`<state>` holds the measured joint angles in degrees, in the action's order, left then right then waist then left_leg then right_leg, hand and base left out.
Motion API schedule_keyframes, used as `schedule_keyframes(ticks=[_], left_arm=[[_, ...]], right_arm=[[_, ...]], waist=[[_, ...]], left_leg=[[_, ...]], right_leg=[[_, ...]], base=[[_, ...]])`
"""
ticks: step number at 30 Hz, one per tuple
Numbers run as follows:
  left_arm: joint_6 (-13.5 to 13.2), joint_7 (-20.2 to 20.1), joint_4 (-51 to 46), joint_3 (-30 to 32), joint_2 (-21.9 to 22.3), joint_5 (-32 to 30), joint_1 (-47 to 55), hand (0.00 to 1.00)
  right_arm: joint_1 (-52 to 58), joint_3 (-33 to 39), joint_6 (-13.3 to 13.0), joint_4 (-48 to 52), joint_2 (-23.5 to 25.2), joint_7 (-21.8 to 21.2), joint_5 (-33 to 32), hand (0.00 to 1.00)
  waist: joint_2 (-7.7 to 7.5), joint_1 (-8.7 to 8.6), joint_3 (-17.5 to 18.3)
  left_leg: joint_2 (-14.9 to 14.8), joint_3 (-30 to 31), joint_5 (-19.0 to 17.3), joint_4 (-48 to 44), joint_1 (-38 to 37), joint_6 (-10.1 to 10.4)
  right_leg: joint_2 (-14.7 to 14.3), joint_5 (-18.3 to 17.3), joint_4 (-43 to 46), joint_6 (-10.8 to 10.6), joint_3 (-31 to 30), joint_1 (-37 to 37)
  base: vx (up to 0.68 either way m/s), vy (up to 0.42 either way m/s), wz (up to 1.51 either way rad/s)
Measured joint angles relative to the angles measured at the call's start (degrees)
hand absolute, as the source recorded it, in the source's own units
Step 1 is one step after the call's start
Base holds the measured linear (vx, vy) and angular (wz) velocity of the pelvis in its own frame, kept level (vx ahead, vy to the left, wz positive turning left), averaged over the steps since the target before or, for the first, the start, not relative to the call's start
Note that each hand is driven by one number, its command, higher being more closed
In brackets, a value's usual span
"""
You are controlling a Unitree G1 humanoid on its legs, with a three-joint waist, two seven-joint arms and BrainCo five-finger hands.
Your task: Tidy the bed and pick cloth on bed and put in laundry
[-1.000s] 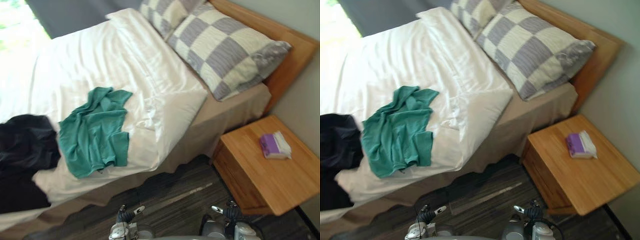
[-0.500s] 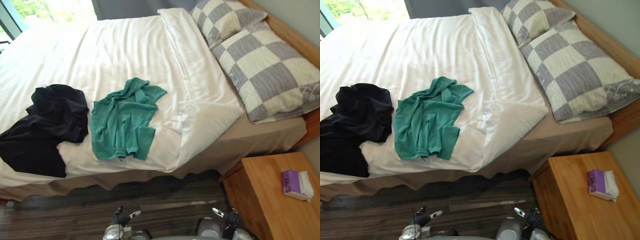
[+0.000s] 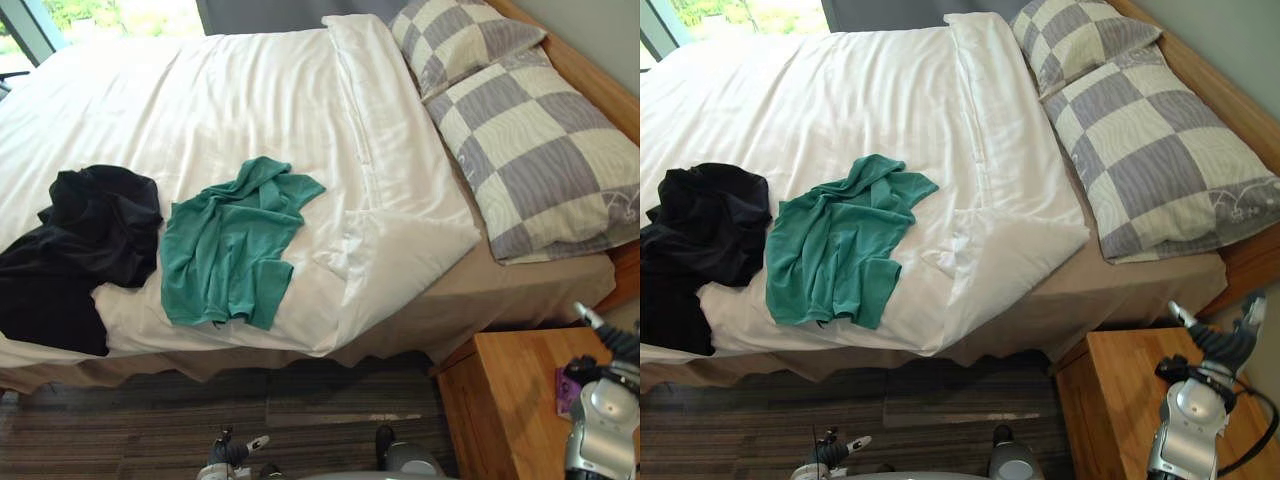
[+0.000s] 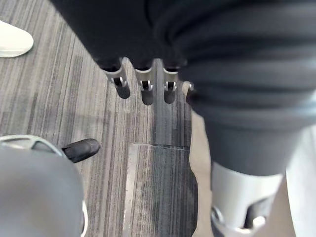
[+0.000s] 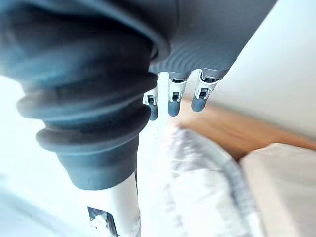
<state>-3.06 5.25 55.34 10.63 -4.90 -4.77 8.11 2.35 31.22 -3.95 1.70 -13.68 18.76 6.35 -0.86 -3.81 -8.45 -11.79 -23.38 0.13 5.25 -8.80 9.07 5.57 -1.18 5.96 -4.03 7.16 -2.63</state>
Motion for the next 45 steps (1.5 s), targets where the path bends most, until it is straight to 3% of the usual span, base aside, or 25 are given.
schedule_keyframes(ticks=[2,5,9,11,14,18,21,26,27,33,37,39,41,45], left_arm=[[0.1,-0.2,-0.7,-1.8,-0.8,-0.6,0.1,0.00],[0.0,-0.3,-1.8,-4.1,-1.1,-1.2,0.4,0.00],[0.0,-0.3,-2.8,-6.2,-1.8,-1.4,0.7,0.00],[-0.1,-0.3,-3.2,-6.7,-1.5,-1.3,0.8,0.00],[-0.2,-0.2,-3.6,-7.9,-1.6,-0.8,0.8,0.00],[-1.3,-0.2,-4.5,-8.6,-1.7,0.4,0.8,0.00],[-1.8,-0.3,-5.7,-9.1,-1.8,0.8,0.8,0.00],[-3.3,-0.4,-9.2,-11.1,-2.0,1.9,0.8,0.00],[-3.7,-0.5,-9.6,-11.2,-2.0,1.9,0.8,0.00],[-4.7,-1.4,-11.2,-15.1,-3.4,1.8,0.6,0.00],[-4.4,-1.4,-11.6,-17.2,-4.2,0.0,-0.9,0.00],[-3.8,-1.4,-11.5,-17.3,-4.5,-0.9,-1.7,0.00],[-3.4,-1.3,-10.6,-17.3,-5.1,-2.7,-3.5,0.00],[-2.9,-1.1,-9.8,-17.2,-5.5,-4.6,-5.2,0.00]], right_arm=[[-3.8,-5.4,0.0,-0.2,-3.5,-0.2,3.6,0.00],[-11.2,-15.9,0.0,-1.0,-7.9,-1.4,8.0,0.00],[-20.5,-24.2,0.3,-7.1,-9.7,-3.0,11.3,0.00],[-26.5,-28.3,0.5,-10.6,-11.3,-4.2,13.1,0.00],[-34.7,-31.7,0.5,-15.8,-14.5,-4.6,14.5,0.00],[-41.9,-33.0,0.6,-21.4,-18.8,-5.1,14.5,0.00],[-43.0,-33.4,0.6,-25.3,-21.2,-5.2,14.5,0.00],[-42.9,-33.6,0.6,-34.6,-25.5,-6.2,14.6,0.00],[-42.9,-33.6,0.6,-36.5,-26.3,-6.6,14.6,1.00],[-40.2,-32.8,-1.2,-38.9,-30.1,-6.7,14.6,1.00],[-32.4,-23.4,-1.1,-36.1,-30.1,-6.7,14.6,1.00],[-28.8,-19.4,-0.6,-33.6,-28.0,-6.3,14.5,1.00],[-24.3,-14.9,-0.1,-30.2,-23.1,-4.4,14.5,1.00],[-17.0,-12.7,0.5,-26.7,-16.8,-3.0,14.5,1.00]], waist=[[-0.38,0.55,0.2],[0.30,1.61,0.3],[0.75,3.00,0.0],[1.76,3.77,-0.9],[2.88,4.75,-3.0],[4.10,4.81,-6.4],[4.67,4.83,-8.7],[6.85,4.65,-12.8],[7.23,4.64,-13.0],[7.36,4.50,-14.0],[7.23,4.59,-14.1],[6.53,4.76,-13.9],[4.81,4.67,-13.3],[1.61,4.53,-11.5]], left_leg=[[0.5,1.1,0.1,0.0,0.2,-0.1],[1.0,1.9,0.4,0.0,1.0,-0.5],[1.0,3.7,1.5,0.0,2.8,-0.2],[1.0,5.1,1.9,0.0,4.4,-0.8],[1.7,6.2,3.1,0.0,7.3,-1.5],[2.9,7.7,4.7,0.1,11.6,-2.8],[3.6,8.5,5.6,0.1,13.8,-3.4],[4.8,9.9,7.1,0.5,17.5,-4.6],[4.9,10.1,7.4,0.6,18.6,-4.6],[6.0,12.9,8.3,0.5,20.5,-4.8],[7.0,17.7,9.1,0.6,21.1,-5.2],[7.3,18.8,9.1,0.6,21.1,-5.2],[7.6,19.6,9.1,0.5,20.8,-5.2],[7.8,19.5,9.0,0.3,18.8,-5.2]], right_leg=[[0.5,0.6,-1.6,-0.1,0.9,1.2],[0.9,1.1,-2.6,-0.4,2.1,1.5],[1.4,1.9,-3.8,0.0,4.1,1.3],[1.4,2.8,-4.8,0.0,5.4,1.0],[1.6,4.1,-5.2,0.0,6.1,-1.1],[2.9,5.8,-5.3,-0.2,7.0,-4.4],[3.6,6.5,-5.4,-0.6,7.3,-6.0],[4.8,8.3,-6.2,-0.9,8.3,-8.5],[5.0,8.6,-6.2,-1.1,8.5,-9.4],[5.7,8.9,-6.3,-1.1,10.8,-9.8],[6.6,8.3,-6.4,-1.7,15.6,-7.1],[6.9,8.0,-6.5,-1.9,16.8,-6.2],[7.0,8.0,-7.2,-1.9,17.9,-4.8],[7.1,7.9,-7.5,-1.8,17.6,-2.8]], base=[[0.02,0.008,0.25],[0.01,0.006,0.17],[0.00,-0.003,0.31],[-0.05,-0.011,0.25],[-0.09,-0.002,0.20],[-0.11,0.040,0.20],[-0.08,0.058,0.17],[-0.06,0.056,0.15],[-0.03,0.027,0.12],[0.01,0.031,0.22],[0.01,0.042,0.58],[0.02,0.039,0.41],[0.03,0.021,0.23],[0.06,0.000,0.00]])
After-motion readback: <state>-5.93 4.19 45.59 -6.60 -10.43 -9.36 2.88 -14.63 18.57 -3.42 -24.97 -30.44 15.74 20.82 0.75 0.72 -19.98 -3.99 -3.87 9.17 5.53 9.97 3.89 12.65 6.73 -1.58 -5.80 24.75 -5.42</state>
